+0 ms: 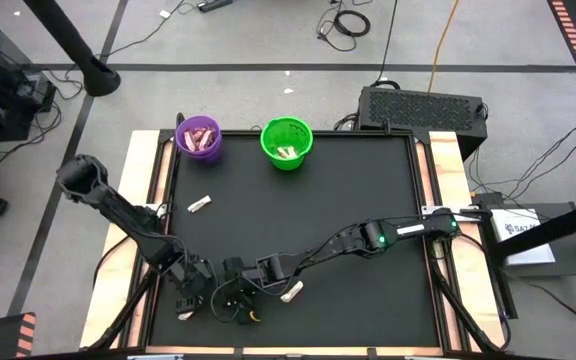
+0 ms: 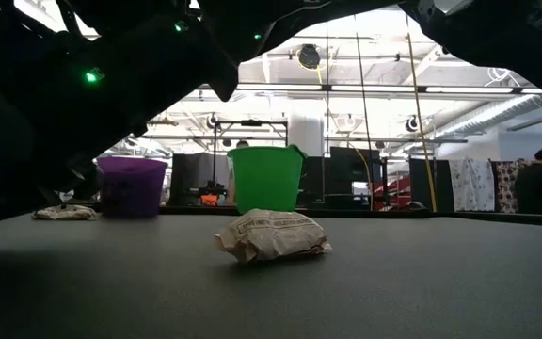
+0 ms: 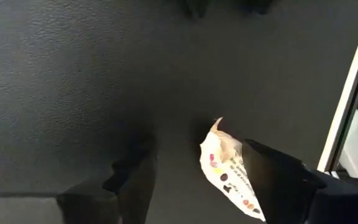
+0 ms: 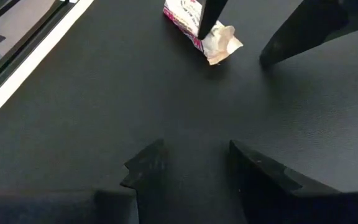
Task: Sort candy by brand, put in halloween buckets
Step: Put the white chocolate bar into the green bucket
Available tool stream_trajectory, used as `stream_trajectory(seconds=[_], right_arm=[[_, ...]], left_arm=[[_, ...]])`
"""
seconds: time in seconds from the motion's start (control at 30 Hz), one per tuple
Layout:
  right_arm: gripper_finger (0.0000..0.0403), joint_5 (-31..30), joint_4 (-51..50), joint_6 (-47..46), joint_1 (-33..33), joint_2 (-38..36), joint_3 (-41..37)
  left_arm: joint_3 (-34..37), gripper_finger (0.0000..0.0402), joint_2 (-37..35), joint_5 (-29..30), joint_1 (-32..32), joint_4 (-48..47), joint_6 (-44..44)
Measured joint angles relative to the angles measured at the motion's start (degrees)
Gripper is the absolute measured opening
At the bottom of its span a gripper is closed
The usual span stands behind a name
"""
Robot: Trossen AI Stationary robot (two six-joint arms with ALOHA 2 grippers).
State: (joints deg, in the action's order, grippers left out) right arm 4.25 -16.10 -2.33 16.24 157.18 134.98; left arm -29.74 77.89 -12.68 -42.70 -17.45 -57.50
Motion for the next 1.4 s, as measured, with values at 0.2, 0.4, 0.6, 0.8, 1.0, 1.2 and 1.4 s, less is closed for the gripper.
stream_trajectory(seconds=[0.2,0.4,0.6,0.8,1.0,1.2,1.4], right_arm=[[0.0171,0.0,-0.1,0.0,0.0,0.0,0.0],[0.0171,0.0,-0.1,0.0,-0.1,0.0,0.0],[0.0171,0.0,0.0,0.0,-0.1,0.0,0.0],[0.0171,0.0,0.5,0.0,-0.2,0.0,0.0],[0.0171,-0.3,1.4,0.0,-0.2,0.0,0.0],[0.0171,-8.9,2.9,-0.7,0.3,0.0,0.0],[0.0171,-8.7,5.2,-0.2,0.5,0.0,0.0]], left_arm=[[0.1,0.0184,0.0,-0.5,0.0,0.0,4.1],[0.2,0.0031,0.1,-1.7,0.0,0.5,8.1],[0.3,0.0006,0.1,-1.7,0.3,0.1,12.8],[0.3,0.0004,-1.4,-0.8,1.8,0.8,14.0],[0.3,0.0003,-3.3,0.6,2.2,6.6,16.5],[0.3,0.0002,-5.4,3.3,2.3,11.3,18.7],[0.3,0.0002,-5.9,7.4,2.3,11.7,21.1]])
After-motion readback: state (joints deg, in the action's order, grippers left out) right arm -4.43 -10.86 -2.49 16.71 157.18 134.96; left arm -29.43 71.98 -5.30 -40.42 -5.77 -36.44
